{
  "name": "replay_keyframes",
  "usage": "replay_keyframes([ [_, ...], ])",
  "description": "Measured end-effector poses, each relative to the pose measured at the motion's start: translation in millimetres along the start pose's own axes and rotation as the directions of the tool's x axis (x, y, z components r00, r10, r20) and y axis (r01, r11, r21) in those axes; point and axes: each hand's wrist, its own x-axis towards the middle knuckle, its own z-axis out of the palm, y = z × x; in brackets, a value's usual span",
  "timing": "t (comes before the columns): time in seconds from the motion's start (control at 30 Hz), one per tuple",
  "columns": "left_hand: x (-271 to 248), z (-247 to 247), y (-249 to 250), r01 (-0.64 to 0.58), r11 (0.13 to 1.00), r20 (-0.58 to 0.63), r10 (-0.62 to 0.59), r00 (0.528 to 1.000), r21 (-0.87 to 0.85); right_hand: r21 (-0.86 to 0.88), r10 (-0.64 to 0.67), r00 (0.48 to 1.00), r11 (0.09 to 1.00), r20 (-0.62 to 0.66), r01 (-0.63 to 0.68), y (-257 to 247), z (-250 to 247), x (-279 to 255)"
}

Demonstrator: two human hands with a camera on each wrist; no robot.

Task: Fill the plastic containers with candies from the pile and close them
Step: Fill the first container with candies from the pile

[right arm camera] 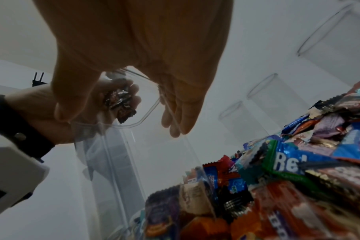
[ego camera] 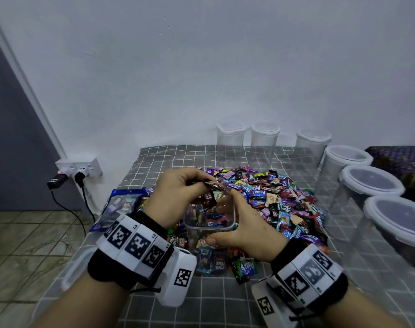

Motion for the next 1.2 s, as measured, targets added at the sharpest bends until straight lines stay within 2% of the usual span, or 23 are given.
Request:
replay_keyframes([
  [0.17, -4, 0, -1, 0.022, 0.997, 0.033, -0.024, 0.999, 0.070, -0.017, 0.011, 1.000, 1.000, 0.000, -0.011, -2, -1, -1],
  [0.37, -3, 2, -1, 0.008, 1.000, 0.057, -0.009, 0.998, 0.004, 0.018, 0.007, 1.000, 1.000, -0.004, -0.007, 1, 0, 0],
  [0.53, -1, 1, -5, -0.033, 0.996, -0.045, 0.030, 0.999, -0.080, 0.038, 0.015, 1.000, 0.999, 0.008, -0.016, 1, 1, -1],
  [0.7, 6, -13, -17, -0.043, 0.998, -0.196, 0.035, 0.980, -0.041, -0.114, 0.076, 0.991, 0.991, 0.112, -0.063, -1, -7, -8],
  [0.8, 12, -21, -35, 0.043, 0.998, -0.213, -0.033, 0.977, 0.040, -0.241, 0.118, 0.968, 0.968, 0.221, -0.063, 1, -21, -8],
  [0.87, 15, -24, -50, 0.127, 0.978, -0.179, -0.097, 0.979, 0.164, -0.383, 0.161, 0.958, 0.922, 0.237, -0.060, 7, -29, -4],
  [0.93, 17, -26, -62, 0.198, 0.901, -0.121, -0.164, 0.979, 0.385, -0.562, 0.198, 0.958, 0.825, 0.205, -0.050, 11, -35, 1],
  [1.03, 25, -27, -84, 0.208, 0.663, -0.003, -0.296, 0.955, 0.719, -0.706, 0.228, 0.961, 0.707, 0.153, -0.055, 13, -39, 11],
  [1.13, 41, -27, -114, 0.110, 0.509, 0.130, -0.412, 0.902, 0.853, -0.789, 0.315, 0.939, 0.608, 0.137, -0.089, 17, -37, 25],
  [1.2, 52, -27, -131, 0.075, 0.420, 0.152, -0.480, 0.864, 0.904, -0.833, 0.372, 0.917, 0.546, 0.142, -0.093, 20, -34, 34],
])
